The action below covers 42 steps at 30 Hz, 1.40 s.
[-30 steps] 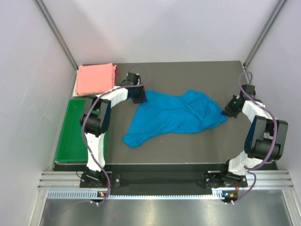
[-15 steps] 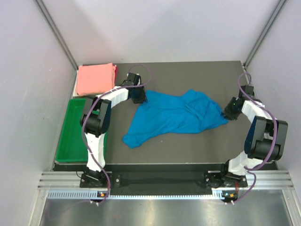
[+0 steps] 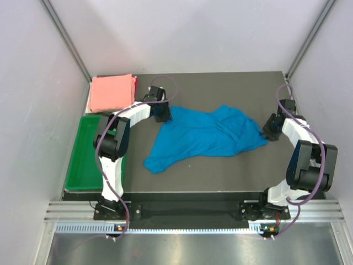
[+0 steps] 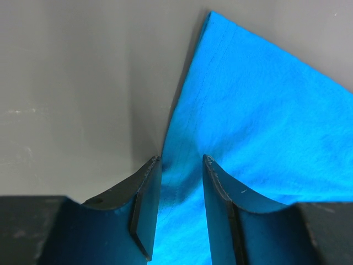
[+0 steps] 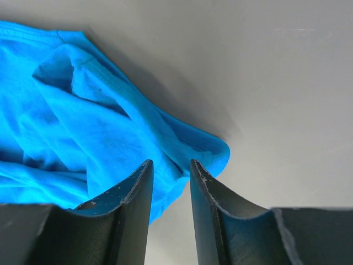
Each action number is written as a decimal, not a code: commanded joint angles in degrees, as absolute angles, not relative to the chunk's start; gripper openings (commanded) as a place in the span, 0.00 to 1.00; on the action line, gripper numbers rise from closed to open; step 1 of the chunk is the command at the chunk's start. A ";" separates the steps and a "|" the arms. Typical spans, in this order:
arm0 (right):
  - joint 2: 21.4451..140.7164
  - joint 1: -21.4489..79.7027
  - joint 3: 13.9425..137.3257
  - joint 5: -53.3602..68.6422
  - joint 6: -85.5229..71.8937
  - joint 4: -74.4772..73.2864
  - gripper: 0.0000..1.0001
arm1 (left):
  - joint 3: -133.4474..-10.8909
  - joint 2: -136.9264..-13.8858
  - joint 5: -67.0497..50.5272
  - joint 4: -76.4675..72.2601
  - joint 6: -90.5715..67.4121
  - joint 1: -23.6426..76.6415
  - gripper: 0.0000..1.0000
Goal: Fold and stack the t-shirts
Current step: Flatten the tshirt out
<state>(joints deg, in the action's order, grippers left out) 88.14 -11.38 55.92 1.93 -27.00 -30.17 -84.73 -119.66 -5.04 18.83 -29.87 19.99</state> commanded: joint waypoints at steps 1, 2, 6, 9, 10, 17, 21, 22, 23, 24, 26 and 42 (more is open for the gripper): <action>85.70 -10.46 57.13 0.35 -26.28 -31.03 0.34 | -81.91 -120.50 -2.02 25.84 -28.30 19.95 0.41; 85.52 -10.28 57.04 0.35 -26.45 -30.94 0.34 | -81.91 -120.41 -1.93 25.93 -28.30 19.95 0.41; 84.99 -10.11 57.13 0.35 -26.54 -31.20 0.34 | -82.00 -120.23 -1.76 25.84 -28.21 19.95 0.41; 85.08 -9.93 57.22 -1.14 -26.72 -31.90 0.34 | -81.91 -120.32 -1.76 25.93 -28.30 19.95 0.41; 85.17 -9.84 57.39 -1.40 -26.72 -32.08 0.35 | -81.91 -120.24 -1.84 25.93 -28.39 19.95 0.41; 83.94 -9.49 57.92 -3.08 -26.37 -32.78 0.38 | -81.56 -120.06 -1.67 25.84 -28.30 19.95 0.41; 84.11 -9.23 57.57 -1.85 -26.63 -32.35 0.33 | -81.56 -119.97 -1.76 25.84 -28.30 19.95 0.41; 84.46 -9.32 57.57 -1.58 -26.80 -32.17 0.31 | -81.56 -119.88 -1.67 25.84 -28.30 19.95 0.41; 84.64 -9.32 57.31 -1.32 -26.81 -31.99 0.31 | -81.56 -119.88 -1.67 25.93 -28.39 19.95 0.41; 84.99 -9.32 56.87 -0.97 -26.98 -31.73 0.30 | -81.48 -119.80 -1.67 25.93 -28.30 19.95 0.41; 85.78 -9.23 55.73 -0.97 -27.16 -29.90 0.31 | -81.21 -119.62 -1.50 25.84 -28.30 19.95 0.41; 88.24 -9.14 54.40 -0.18 -26.54 -25.58 0.31 | -81.12 -119.62 -1.32 25.66 -28.39 19.95 0.41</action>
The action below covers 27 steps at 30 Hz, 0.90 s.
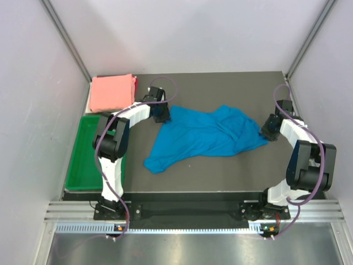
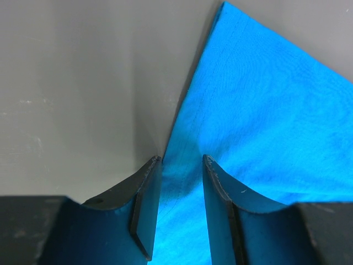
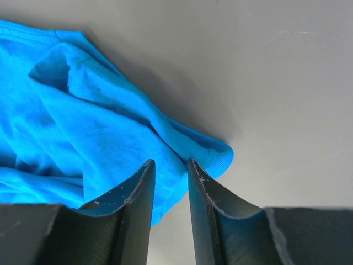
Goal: Fold and stack the t-shirts
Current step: Flatten the tshirt out
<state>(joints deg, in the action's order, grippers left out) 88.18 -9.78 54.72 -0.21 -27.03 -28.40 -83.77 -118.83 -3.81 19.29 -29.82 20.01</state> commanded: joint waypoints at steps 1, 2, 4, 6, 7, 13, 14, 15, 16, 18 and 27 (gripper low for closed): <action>88.50 -9.23 54.49 -0.18 -26.46 -25.66 0.31 | -81.21 -119.53 -1.49 25.66 -28.48 19.95 0.41; 88.51 -9.14 54.41 -0.18 -26.46 -25.49 0.30 | -81.21 -119.53 -1.49 25.66 -28.48 19.95 0.41; 88.77 -9.23 54.32 -0.18 -26.46 -25.40 0.26 | -81.21 -119.44 -1.23 25.66 -28.48 19.95 0.41; 88.68 -9.14 54.14 1.22 -26.46 -25.05 0.19 | -81.04 -119.36 -0.97 25.84 -28.56 19.95 0.41; 88.59 -9.14 54.14 1.49 -26.28 -24.96 0.11 | -80.95 -119.09 -0.53 25.93 -28.65 19.95 0.41; 85.44 -9.14 56.59 0.62 -26.45 -28.28 0.00 | -76.92 -116.38 2.81 26.37 -29.97 20.04 0.38; 85.43 -9.23 56.60 0.62 -26.63 -28.30 0.00 | -76.90 -115.67 2.90 26.37 -30.14 20.13 0.38; 84.30 -9.23 57.47 -1.04 -27.15 -29.95 0.00 | -75.60 -115.14 3.07 26.45 -30.32 20.13 0.38; 83.68 -9.32 57.83 -1.49 -27.25 -30.58 0.00 | -74.80 -114.09 3.25 26.37 -30.58 20.13 0.38; 81.66 -9.49 59.14 -2.37 -27.94 -31.90 0.00 | -72.35 -113.12 3.34 26.63 -31.20 20.13 0.38; 73.13 -10.19 63.63 -4.49 -31.20 -36.04 0.00 | -64.17 -104.07 2.63 26.63 -31.91 23.29 0.37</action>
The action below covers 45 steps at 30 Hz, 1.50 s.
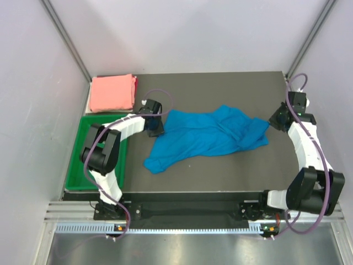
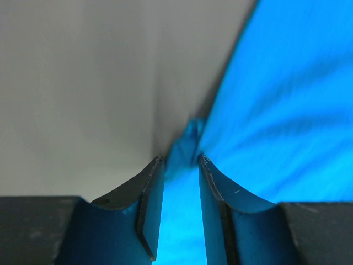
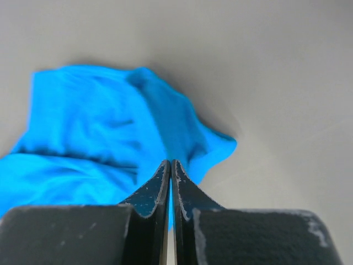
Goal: Fold and stack the t-shirts
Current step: Flatten the tshirt out
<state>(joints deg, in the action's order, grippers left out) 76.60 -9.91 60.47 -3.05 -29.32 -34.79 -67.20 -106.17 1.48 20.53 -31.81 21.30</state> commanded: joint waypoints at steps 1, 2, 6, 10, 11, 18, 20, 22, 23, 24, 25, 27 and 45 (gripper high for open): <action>72.78 -10.20 63.63 -3.00 -31.38 -35.25 0.00 | -64.07 -102.06 2.55 26.89 -31.64 24.07 0.38; 72.34 -10.20 63.55 -2.12 -31.55 -34.98 0.00 | -64.25 -101.17 2.72 27.68 -31.29 24.43 0.38; 68.83 -10.19 62.76 1.39 -32.17 -34.10 0.00 | -68.45 -98.00 5.18 31.45 -31.02 26.71 0.39; 66.01 -10.20 62.32 2.72 -32.43 -34.72 0.00 | -72.41 -97.56 6.86 31.91 -32.08 29.18 0.40; 65.57 -10.20 62.14 3.25 -32.43 -34.63 0.00 | -73.47 -97.99 5.90 31.12 -31.82 29.18 0.41; 63.90 -10.11 59.33 7.91 -31.64 -33.58 0.00 | -82.34 -105.37 -2.94 23.21 -22.51 24.97 0.41; 63.46 -10.02 58.71 8.17 -31.29 -33.14 0.00 | -84.88 -107.66 -5.88 20.57 -20.04 22.25 0.41; 62.93 -10.11 57.92 9.57 -30.94 -32.08 0.00 | -86.13 -109.85 -10.79 18.12 -17.59 20.23 0.43; 63.02 -10.11 57.66 10.19 -30.85 -31.56 0.00 | -87.18 -110.73 -12.99 15.76 -16.45 19.78 0.43; 62.93 -10.11 57.13 11.76 -30.68 -30.60 0.00 | -87.97 -111.79 -14.31 15.12 -15.30 19.51 0.44; 62.84 -10.11 56.78 12.73 -30.41 -29.80 0.00 | -89.02 -114.06 -15.28 15.12 -12.68 19.42 0.45; 63.02 -10.11 55.73 14.93 -29.71 -27.70 0.00 | -92.80 -116.53 -15.73 16.87 -9.86 19.42 0.48; 64.60 -9.49 54.84 17.84 -27.42 -24.70 0.00 | -106.17 -132.71 -8.71 22.50 -3.60 19.16 0.50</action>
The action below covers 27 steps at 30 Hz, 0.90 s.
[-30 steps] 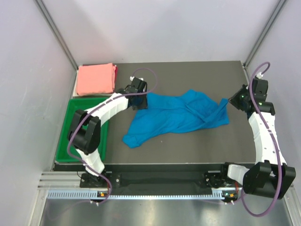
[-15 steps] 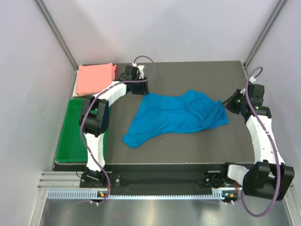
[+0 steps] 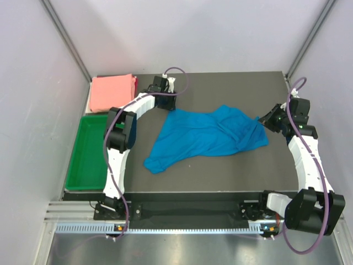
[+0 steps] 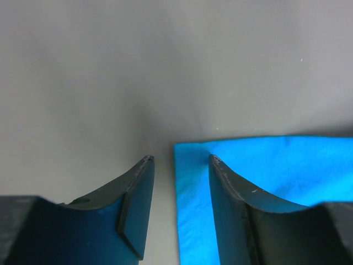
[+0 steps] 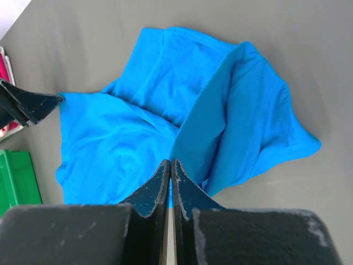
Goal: Fold and stack the t-shirts
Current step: Flatten the tshirt out
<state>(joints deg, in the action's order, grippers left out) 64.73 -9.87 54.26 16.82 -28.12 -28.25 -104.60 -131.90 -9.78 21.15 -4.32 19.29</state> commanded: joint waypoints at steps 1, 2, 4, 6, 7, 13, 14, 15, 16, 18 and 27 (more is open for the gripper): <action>64.60 -9.41 55.02 17.75 -27.42 -24.78 0.00 | -106.08 -132.63 -8.88 22.67 -3.78 19.16 0.49; 64.51 -9.40 55.28 17.67 -27.42 -24.79 0.00 | -105.30 -132.45 -9.14 22.85 -3.87 19.16 0.47; 64.43 -9.49 55.28 17.40 -27.25 -24.96 0.00 | -103.20 -130.61 -10.80 21.37 -4.04 19.25 0.47; 64.42 -9.49 55.28 17.14 -27.33 -24.87 0.00 | -100.47 -129.21 -11.16 19.69 -4.04 19.60 0.47; 64.51 -9.41 55.20 17.14 -27.33 -24.96 0.00 | -100.11 -129.11 -10.81 19.60 -3.96 19.69 0.47; 64.51 -9.40 54.23 17.40 -27.60 -24.61 0.00 | -101.51 -130.87 -11.34 21.09 -4.04 20.04 0.44; 64.51 -9.49 54.32 17.32 -27.51 -24.44 0.00 | -101.60 -130.96 -10.82 21.18 -4.22 20.13 0.44; 64.60 -9.49 54.23 17.23 -27.51 -24.52 0.00 | -101.69 -131.13 -10.64 21.09 -4.39 20.21 0.43; 64.60 -9.49 54.32 17.23 -27.51 -24.43 0.00 | -101.78 -131.31 -10.63 21.01 -4.57 20.30 0.43; 64.86 -9.49 54.40 17.31 -27.51 -24.43 0.00 | -102.04 -131.83 -10.63 21.00 -4.83 20.39 0.43; 65.92 -9.49 55.11 15.83 -28.03 -24.87 0.00 | -103.45 -133.07 -8.09 21.80 -7.03 20.56 0.18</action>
<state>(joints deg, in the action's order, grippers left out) 65.65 -9.85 54.00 16.73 -28.10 -26.59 -103.09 -131.79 -9.50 19.64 -6.07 20.10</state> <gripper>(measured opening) 0.007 0.232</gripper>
